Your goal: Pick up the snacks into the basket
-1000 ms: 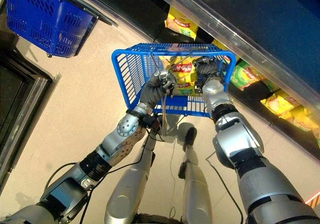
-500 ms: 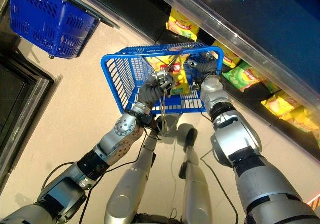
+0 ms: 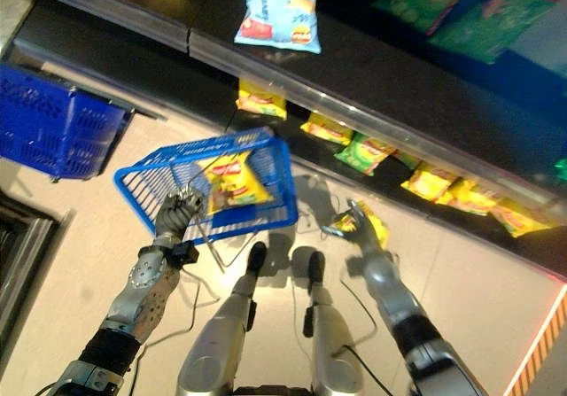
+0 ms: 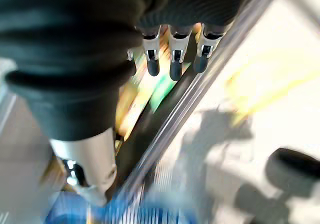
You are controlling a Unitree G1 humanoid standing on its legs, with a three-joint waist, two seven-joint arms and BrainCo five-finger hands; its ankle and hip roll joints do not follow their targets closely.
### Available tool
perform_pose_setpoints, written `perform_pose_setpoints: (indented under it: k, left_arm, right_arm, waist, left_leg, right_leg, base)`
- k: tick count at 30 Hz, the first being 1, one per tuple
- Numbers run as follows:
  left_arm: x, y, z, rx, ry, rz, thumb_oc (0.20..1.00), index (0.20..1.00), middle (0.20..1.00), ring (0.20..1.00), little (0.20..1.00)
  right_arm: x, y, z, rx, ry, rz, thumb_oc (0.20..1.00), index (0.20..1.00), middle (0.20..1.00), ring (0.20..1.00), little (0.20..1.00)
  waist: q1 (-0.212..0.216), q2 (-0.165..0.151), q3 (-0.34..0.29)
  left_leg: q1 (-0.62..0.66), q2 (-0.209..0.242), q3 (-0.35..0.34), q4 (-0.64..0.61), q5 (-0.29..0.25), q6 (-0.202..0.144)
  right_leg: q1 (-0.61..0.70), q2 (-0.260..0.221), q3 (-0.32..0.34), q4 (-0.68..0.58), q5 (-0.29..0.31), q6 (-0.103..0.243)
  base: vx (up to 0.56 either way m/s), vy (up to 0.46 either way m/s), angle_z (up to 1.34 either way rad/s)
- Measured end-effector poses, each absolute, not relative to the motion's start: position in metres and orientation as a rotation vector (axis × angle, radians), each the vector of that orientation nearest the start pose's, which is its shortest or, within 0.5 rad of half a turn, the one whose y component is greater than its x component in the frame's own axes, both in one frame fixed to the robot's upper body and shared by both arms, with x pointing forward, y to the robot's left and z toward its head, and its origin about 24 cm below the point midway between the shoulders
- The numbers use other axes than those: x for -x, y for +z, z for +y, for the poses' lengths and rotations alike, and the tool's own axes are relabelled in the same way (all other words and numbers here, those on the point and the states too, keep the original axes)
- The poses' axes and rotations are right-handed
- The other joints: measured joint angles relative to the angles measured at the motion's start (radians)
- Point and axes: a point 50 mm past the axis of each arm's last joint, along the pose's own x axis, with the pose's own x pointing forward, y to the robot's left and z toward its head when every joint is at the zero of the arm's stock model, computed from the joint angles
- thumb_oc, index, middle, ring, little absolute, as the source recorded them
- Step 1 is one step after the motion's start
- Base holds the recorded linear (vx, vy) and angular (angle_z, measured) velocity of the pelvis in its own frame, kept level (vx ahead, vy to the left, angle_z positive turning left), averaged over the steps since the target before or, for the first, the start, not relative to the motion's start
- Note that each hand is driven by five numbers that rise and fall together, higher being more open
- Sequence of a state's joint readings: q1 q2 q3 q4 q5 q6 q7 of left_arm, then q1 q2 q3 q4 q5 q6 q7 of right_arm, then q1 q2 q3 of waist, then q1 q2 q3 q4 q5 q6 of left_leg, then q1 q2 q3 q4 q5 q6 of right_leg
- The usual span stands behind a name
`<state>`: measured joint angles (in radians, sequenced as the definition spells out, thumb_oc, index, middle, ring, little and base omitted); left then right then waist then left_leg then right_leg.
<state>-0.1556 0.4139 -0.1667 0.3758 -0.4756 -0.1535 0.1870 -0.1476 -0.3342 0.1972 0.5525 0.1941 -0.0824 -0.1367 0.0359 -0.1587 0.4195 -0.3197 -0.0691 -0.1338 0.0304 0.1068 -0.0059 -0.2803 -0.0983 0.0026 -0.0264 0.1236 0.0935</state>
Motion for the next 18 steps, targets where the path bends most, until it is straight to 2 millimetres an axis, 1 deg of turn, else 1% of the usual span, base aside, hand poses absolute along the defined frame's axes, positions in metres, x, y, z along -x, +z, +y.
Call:
perform_pose_setpoints:
  k: [1,2,3,4,5,6,7,8,9,10,11,12,13,14,15,16,17,18]
  left_arm:
    - [-0.266,0.006,0.236,-0.041,0.200,0.162,0.200,0.200,0.200,0.200,0.200]
    - [-0.262,-0.002,0.242,-0.084,0.218,0.195,0.200,0.200,0.200,0.200,0.200]
    - [-0.252,-0.021,0.249,-0.145,0.247,0.280,0.200,0.200,0.200,0.200,0.200]
    - [-0.246,-0.034,0.252,-0.177,0.262,0.340,0.200,0.200,0.200,0.200,0.200]
    - [-0.233,-0.051,0.253,-0.200,0.277,0.426,0.200,0.200,0.200,0.200,0.200]
    - [-0.221,-0.069,0.248,-0.181,0.294,0.502,0.200,0.200,0.200,0.200,0.200]
    - [-0.214,-0.080,0.244,-0.181,0.297,0.553,0.200,0.200,0.200,0.200,0.200]
    - [-0.202,-0.093,0.238,-0.181,0.290,0.620,0.200,0.200,0.200,0.200,0.200]
    - [-0.194,-0.096,0.240,-0.204,0.280,0.637,0.200,0.200,0.200,0.200,0.200]
    - [-0.179,-0.107,0.245,-0.231,0.284,0.693,0.200,0.200,0.200,0.200,0.200]
    - [-0.171,-0.111,0.252,-0.254,0.295,0.735,0.200,0.200,0.200,0.200,0.200]
    - [-0.154,-0.122,0.257,-0.263,0.328,0.812,0.200,0.200,0.200,0.200,0.200]
    - [-0.151,-0.123,0.262,-0.269,0.348,0.835,0.200,0.200,0.200,0.200,0.200]
    - [-0.137,-0.133,0.255,-0.252,0.353,0.894,0.200,0.200,0.200,0.200,0.200]
    - [-0.131,-0.138,0.249,-0.238,0.347,0.925,0.200,0.200,0.200,0.200,0.200]
    - [-0.128,-0.142,0.240,-0.216,0.335,0.940,0.200,0.200,0.200,0.200,0.200]
    - [-0.128,-0.146,0.227,-0.188,0.314,0.953,0.200,0.200,0.200,0.200,0.200]
    - [-0.129,-0.147,0.222,-0.176,0.301,0.958,0.200,0.200,0.200,0.200,0.200]
  right_arm:
    - [-0.247,-0.043,-0.211,0.239,-0.052,0.380,1.000,1.000,1.000,1.000,1.000]
    - [-0.243,-0.049,-0.212,0.236,-0.054,0.401,1.000,1.000,1.000,1.000,1.000]
    - [-0.235,-0.060,-0.213,0.228,-0.058,0.447,1.000,1.000,1.000,1.000,1.000]
    - [-0.229,-0.068,-0.214,0.218,-0.072,0.485,1.000,1.000,1.000,1.000,1.000]
    - [-0.220,-0.078,-0.214,0.213,-0.076,0.537,1.000,1.000,1.000,1.000,1.000]
    - [-0.211,-0.088,-0.220,0.226,-0.089,0.584,1.000,1.000,1.000,1.000,1.000]
    - [-0.205,-0.094,-0.224,0.237,-0.104,0.625,1.000,1.000,1.000,1.000,1.000]
    - [-0.195,-0.103,-0.230,0.242,-0.130,0.682,1.000,1.000,1.000,1.000,1.000]
    - [-0.190,-0.106,-0.230,0.240,-0.131,0.699,1.000,1.000,1.000,1.000,1.000]
    - [-0.177,-0.117,-0.229,0.207,-0.164,0.755,1.000,1.000,1.000,1.000,1.000]
    - [-0.174,-0.121,-0.227,0.188,-0.186,0.780,1.000,1.000,1.000,1.000,1.000]
    - [-0.166,-0.127,-0.226,0.166,-0.214,0.813,1.000,1.000,1.000,1.000,1.000]
    - [-0.166,-0.127,-0.226,0.162,-0.224,0.819,1.000,1.000,1.000,1.000,1.000]
    - [-0.166,-0.126,-0.236,0.165,-0.268,0.826,1.000,1.000,1.000,1.000,1.000]
    - [-0.163,-0.126,-0.242,0.173,-0.294,0.836,1.000,1.000,1.000,1.000,1.000]
    - [-0.157,-0.127,-0.251,0.192,-0.318,0.857,1.000,1.000,1.000,1.000,1.000]
    - [-0.139,-0.132,-0.265,0.196,-0.374,0.924,1.000,1.000,1.000,1.000,1.000]
    - [-0.125,-0.136,-0.271,0.204,-0.400,0.968,1.000,1.000,1.000,1.000,1.000]
  waist:
    - [0.001,-0.016,-0.011]
    - [0.005,-0.018,-0.013]
    - [0.000,-0.009,-0.020]
    - [0.003,-0.001,-0.033]
    - [0.001,0.016,-0.065]
    - [-0.013,0.066,-0.086]
    - [-0.021,0.104,-0.106]
    - [-0.013,0.136,-0.143]
    - [-0.009,0.128,-0.163]
    - [-0.012,0.097,-0.196]
    - [0.004,0.080,-0.219]
    - [0.002,0.046,-0.249]
    - [0.013,0.038,-0.265]
    - [0.002,0.082,-0.281]
    - [-0.004,0.106,-0.293]
    - [-0.029,0.133,-0.296]
    - [-0.050,0.162,-0.313]
    - [-0.055,0.171,-0.320]
  left_leg:
    - [0.017,0.008,0.036,0.004,-0.007,0.007]
    - [0.032,0.013,0.056,0.012,-0.011,0.010]
    - [0.061,0.016,0.075,0.031,-0.032,0.011]
    - [0.076,0.021,0.089,0.032,-0.038,0.014]
    - [0.084,0.034,0.104,0.039,-0.050,0.016]
    - [0.099,0.085,0.158,0.027,-0.045,0.013]
    - [0.101,0.109,0.170,0.026,-0.045,0.012]
    - [0.130,0.134,0.202,0.002,-0.054,0.008]
    - [0.137,0.128,0.205,-0.003,-0.062,-0.003]
    - [0.166,0.131,0.249,-0.022,-0.054,-0.022]
    - [0.182,0.118,0.258,-0.040,-0.053,-0.030]
    - [0.205,0.123,0.299,-0.051,-0.045,-0.061]
    - [0.213,0.117,0.297,-0.061,-0.051,-0.074]
    - [0.229,0.168,0.278,-0.082,-0.045,-0.101]
    - [0.235,0.181,0.274,-0.098,-0.036,-0.109]
    - [0.240,0.203,0.257,-0.100,-0.032,-0.116]
    - [0.239,0.226,0.246,-0.090,-0.035,-0.121]
    - [0.246,0.244,0.239,-0.083,-0.029,-0.115]
  right_leg:
    - [0.006,-0.003,-0.001,-0.005,0.010,-0.004]
    - [0.015,-0.007,-0.005,-0.004,0.010,-0.005]
    - [0.047,-0.008,-0.006,-0.011,0.018,-0.013]
    - [0.062,-0.010,-0.009,-0.021,0.009,-0.011]
    - [0.065,-0.017,-0.014,-0.022,0.011,-0.012]
    - [0.063,-0.009,-0.032,0.032,-0.041,0.015]
    - [0.065,-0.018,-0.034,0.075,-0.048,0.029]
    - [0.072,-0.058,-0.046,0.126,-0.066,0.061]
    - [0.086,-0.092,-0.039,0.124,-0.061,0.065]
    - [0.114,-0.158,-0.050,0.113,-0.066,0.061]
    - [0.116,-0.174,-0.046,0.096,-0.046,0.050]
    - [0.123,-0.192,-0.064,0.070,-0.051,0.086]
    - [0.122,-0.182,-0.078,0.056,-0.065,0.105]
    - [0.120,-0.144,-0.092,0.001,-0.027,0.080]
    - [0.125,-0.124,-0.094,-0.019,-0.015,0.073]
    - [0.140,-0.102,-0.096,-0.032,-0.009,0.063]
    - [0.149,-0.070,-0.093,-0.029,-0.017,0.043]
    - [0.153,-0.054,-0.096,-0.033,-0.018,0.034]
  base:
    - [-0.02,-0.039,-0.65]
    - [-0.03,-0.038,-0.70]
    - [-0.03,-0.027,-0.49]
    - [-0.02,-0.080,-0.59]
    - [-0.02,-0.166,-0.48]
    - [-0.02,-0.166,-0.36]
    - [-0.04,-0.234,-0.31]
    - [-0.03,-0.130,-0.32]
    - [-0.10,-0.328,-0.45]
    - [-0.06,-0.198,-0.48]
    - [-0.08,-0.287,-0.69]
    - [-0.03,-0.219,-0.86]
    - [-0.05,-0.372,-1.25]
    - [-0.06,-0.484,-1.08]
    - [-0.04,-0.356,-0.81]
    - [-0.03,-0.503,-0.14]
    - [0.00,-0.522,-0.07]
    - [0.03,-0.707,-0.22]
